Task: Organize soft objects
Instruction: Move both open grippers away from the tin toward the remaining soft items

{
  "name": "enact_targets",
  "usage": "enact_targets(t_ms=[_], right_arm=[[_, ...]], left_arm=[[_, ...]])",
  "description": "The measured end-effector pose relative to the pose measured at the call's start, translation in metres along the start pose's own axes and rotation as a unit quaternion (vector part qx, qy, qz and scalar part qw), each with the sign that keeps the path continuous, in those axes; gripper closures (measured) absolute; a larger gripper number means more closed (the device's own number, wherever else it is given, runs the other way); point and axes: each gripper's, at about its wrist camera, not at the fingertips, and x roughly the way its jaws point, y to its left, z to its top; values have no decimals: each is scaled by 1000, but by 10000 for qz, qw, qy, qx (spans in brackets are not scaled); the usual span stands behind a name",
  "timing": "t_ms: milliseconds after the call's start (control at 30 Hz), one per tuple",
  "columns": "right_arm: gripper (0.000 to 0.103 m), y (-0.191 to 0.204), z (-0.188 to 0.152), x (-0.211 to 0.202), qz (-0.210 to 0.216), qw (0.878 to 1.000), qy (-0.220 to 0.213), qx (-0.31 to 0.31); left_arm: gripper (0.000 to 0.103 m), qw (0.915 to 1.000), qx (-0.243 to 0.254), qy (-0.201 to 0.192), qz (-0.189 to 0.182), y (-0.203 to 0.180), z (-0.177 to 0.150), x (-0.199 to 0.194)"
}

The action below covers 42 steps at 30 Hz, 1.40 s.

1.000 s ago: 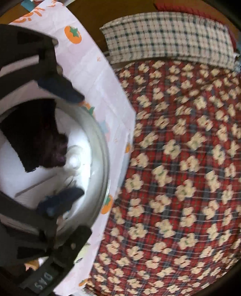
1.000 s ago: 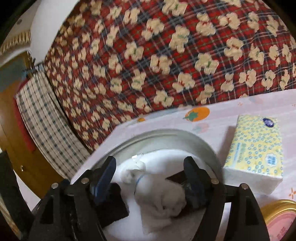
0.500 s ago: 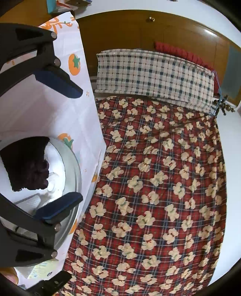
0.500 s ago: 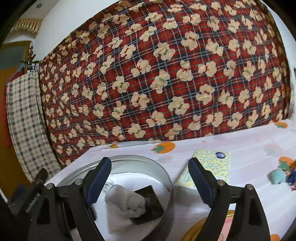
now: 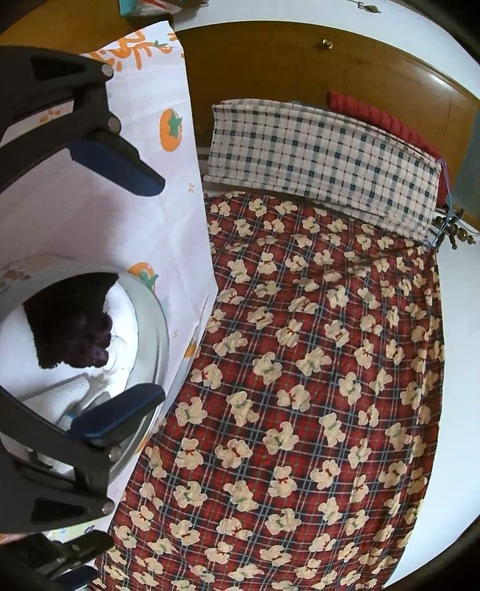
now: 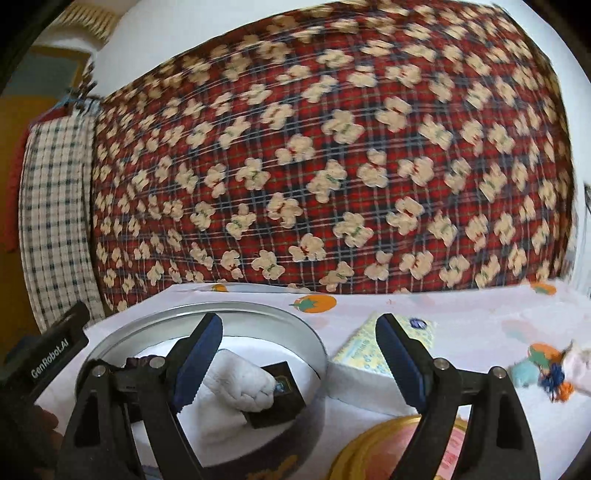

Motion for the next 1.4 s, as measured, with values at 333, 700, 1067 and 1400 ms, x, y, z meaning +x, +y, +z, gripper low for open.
enact_targets(t_ms=[333,700,1067,1400], right_arm=[[16,-22,0,-17,-173,9994,-140,254],[16,-57,-1,-35,-493,9987,-86,107],[16,-123,0,-55,-926,9953,23,276],[16,-192,1,-73,-1309,9899,203,505]], left_arm=[[1,9987,423,-86,-288,-27,-8,-20],[1,9937,720,-15,-860,-64,-23,-47],[1,9818,1206,-71,-1463,-116,-43,-80],[1,9689,1490,34,-1975,-164,-62,-107]])
